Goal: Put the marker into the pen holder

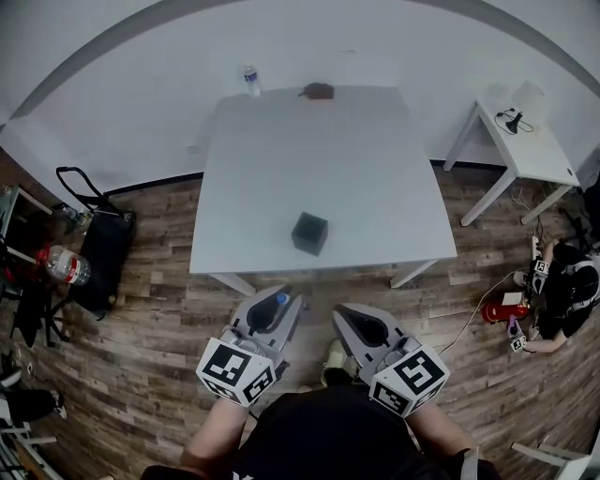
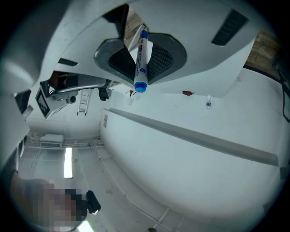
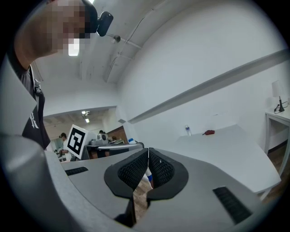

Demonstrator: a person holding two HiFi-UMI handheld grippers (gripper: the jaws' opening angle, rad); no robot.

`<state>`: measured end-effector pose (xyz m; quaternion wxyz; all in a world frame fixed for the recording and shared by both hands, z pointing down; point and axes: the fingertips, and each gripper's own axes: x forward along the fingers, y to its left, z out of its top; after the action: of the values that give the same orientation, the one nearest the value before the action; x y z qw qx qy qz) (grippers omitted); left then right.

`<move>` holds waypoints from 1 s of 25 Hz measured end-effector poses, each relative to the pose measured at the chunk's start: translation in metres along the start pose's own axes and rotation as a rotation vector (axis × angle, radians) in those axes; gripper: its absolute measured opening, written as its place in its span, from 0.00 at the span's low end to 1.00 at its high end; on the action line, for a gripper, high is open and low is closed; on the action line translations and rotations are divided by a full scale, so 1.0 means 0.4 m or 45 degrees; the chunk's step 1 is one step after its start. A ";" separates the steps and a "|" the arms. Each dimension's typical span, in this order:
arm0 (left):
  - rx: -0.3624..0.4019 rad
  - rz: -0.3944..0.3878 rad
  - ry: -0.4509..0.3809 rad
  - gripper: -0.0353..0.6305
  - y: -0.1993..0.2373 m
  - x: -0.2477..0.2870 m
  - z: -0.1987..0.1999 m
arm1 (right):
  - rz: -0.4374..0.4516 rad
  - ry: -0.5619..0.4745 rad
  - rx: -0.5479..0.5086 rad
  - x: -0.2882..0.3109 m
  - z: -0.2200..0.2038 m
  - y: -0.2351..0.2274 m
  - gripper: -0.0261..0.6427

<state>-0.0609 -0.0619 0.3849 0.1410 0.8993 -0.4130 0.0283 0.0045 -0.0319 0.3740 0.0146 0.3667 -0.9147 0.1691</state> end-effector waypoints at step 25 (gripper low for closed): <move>-0.214 0.213 -0.054 0.16 0.333 0.370 -0.131 | -0.069 0.145 0.060 0.169 0.030 -0.278 0.06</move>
<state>-0.0604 -0.2386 0.4907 0.2044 0.8472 -0.4902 -0.0139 0.0315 -0.1557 0.4060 0.0625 0.3813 -0.8980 0.2105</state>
